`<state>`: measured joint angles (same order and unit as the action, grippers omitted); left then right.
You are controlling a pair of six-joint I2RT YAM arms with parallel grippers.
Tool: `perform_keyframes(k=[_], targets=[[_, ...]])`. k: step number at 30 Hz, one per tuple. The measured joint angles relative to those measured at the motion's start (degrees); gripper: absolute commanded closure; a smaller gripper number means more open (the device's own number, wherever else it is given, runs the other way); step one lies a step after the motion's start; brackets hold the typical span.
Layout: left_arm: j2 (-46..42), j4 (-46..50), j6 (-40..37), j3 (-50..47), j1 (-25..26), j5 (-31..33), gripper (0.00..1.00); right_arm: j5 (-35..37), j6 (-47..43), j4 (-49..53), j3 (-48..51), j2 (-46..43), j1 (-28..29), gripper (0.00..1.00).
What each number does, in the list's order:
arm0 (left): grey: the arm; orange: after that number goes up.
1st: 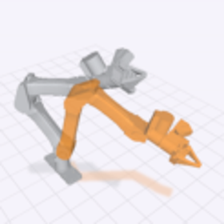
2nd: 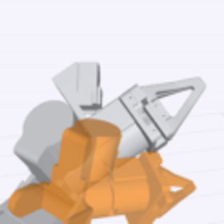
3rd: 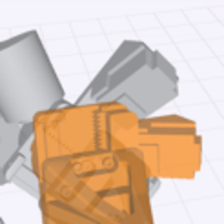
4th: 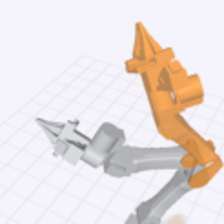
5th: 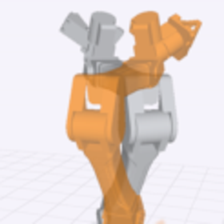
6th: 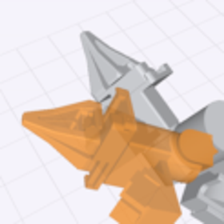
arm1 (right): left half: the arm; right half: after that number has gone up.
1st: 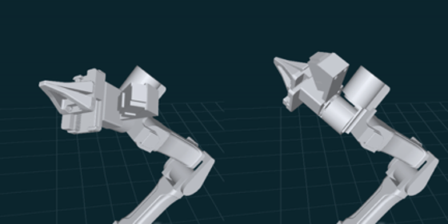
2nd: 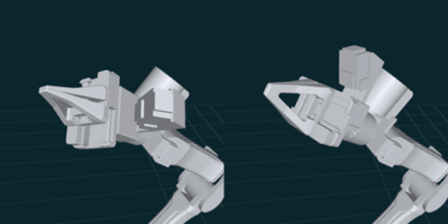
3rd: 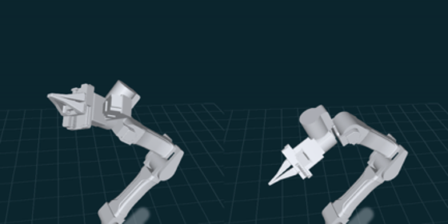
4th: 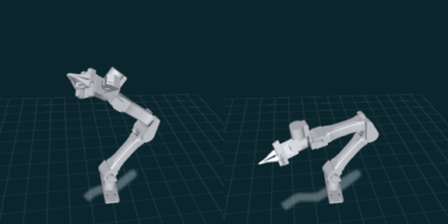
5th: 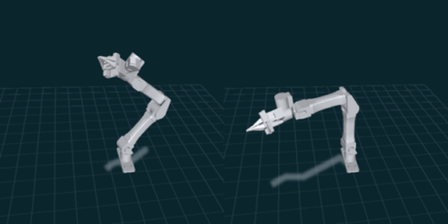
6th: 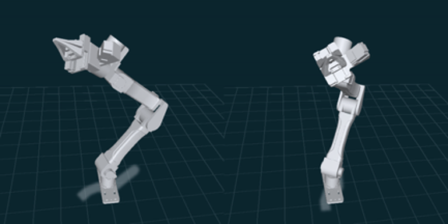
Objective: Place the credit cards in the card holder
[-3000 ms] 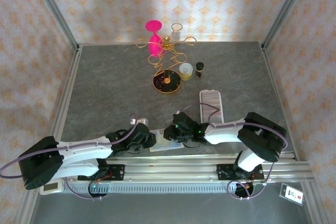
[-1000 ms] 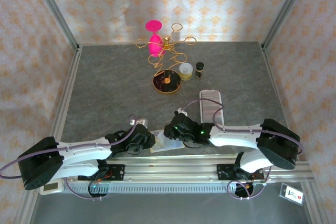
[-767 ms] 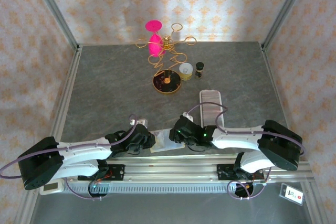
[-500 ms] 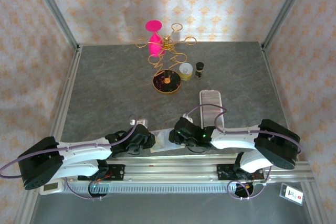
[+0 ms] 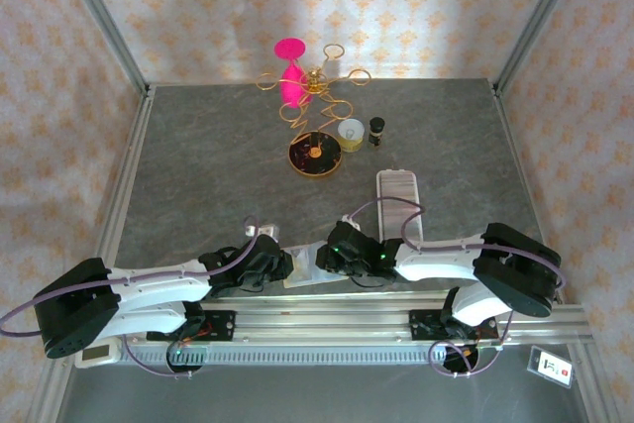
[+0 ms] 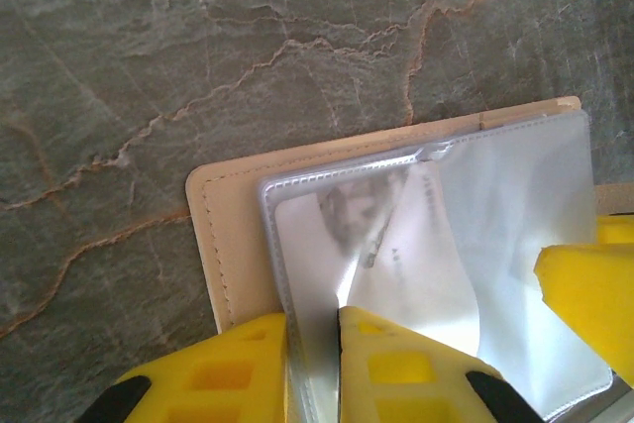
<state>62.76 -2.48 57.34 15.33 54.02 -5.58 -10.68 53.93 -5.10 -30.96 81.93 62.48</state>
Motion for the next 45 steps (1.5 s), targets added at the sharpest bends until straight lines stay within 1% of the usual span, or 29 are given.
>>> perform_keyframes(k=[5, 14, 17, 18, 19, 20, 24, 27, 30, 34, 41, 42, 45], targets=[[0.0, 0.0, 0.0, 0.0, 0.0, 0.02, 0.84, -0.04, 0.26, 0.76, 0.0, -1.64, 0.0, 0.74], [0.0, 0.0, -0.02, 0.0, 0.0, 0.02, 0.83, -1.36, 0.2, 0.68, 0.0, -1.66, 0.0, 0.8], [0.13, 0.04, -0.31, 0.15, 0.0, 0.02, 0.83, -1.4, -0.13, 0.55, -0.11, -1.66, 0.0, 0.87], [0.37, 0.11, -0.42, 0.42, 0.0, 0.02, 0.83, -1.33, -0.33, 0.55, -0.13, -1.66, 0.0, 0.92], [0.76, 0.26, -0.46, 0.79, 0.0, 0.02, 0.83, -1.16, -0.5, 0.61, -0.13, -1.66, 0.0, 0.98], [1.07, 0.39, -0.5, 1.09, 0.0, 0.04, 0.82, -0.92, -0.24, 0.79, -0.13, -1.66, 0.0, 1.0], [1.62, 1.29, -1.44, 1.99, 0.0, 0.04, 0.76, 2.19, 0.07, 2.4, -0.09, -3.5, 0.0, 1.0], [1.62, 1.79, -1.97, 2.01, 0.0, 0.07, 0.74, 4.39, 0.44, 3.41, 0.09, -5.88, 0.02, 1.0], [1.62, 2.27, -2.25, 2.43, 0.0, 0.04, 0.69, 6.27, 1.2, 3.63, 1.44, -8.24, 0.02, 1.0], [1.62, 2.54, -2.43, 2.75, 0.0, 0.02, 0.64, 7.06, 1.95, 3.56, 3.54, -9.44, 0.0, 1.0], [1.62, 2.64, -2.38, 3.13, 0.0, 0.09, 0.63, 5.29, 1.75, 1.99, 3.37, -7.45, 0.0, 1.0], [1.62, 2.62, -2.38, 3.28, 0.0, 0.09, 0.63, 4.94, 1.77, 1.62, 3.32, -7.02, 0.02, 1.0], [1.62, 2.58, -2.38, 3.39, -0.07, 0.5, 0.69, 4.22, 1.81, -0.26, 3.3, -6.25, 0.59, 1.0]])
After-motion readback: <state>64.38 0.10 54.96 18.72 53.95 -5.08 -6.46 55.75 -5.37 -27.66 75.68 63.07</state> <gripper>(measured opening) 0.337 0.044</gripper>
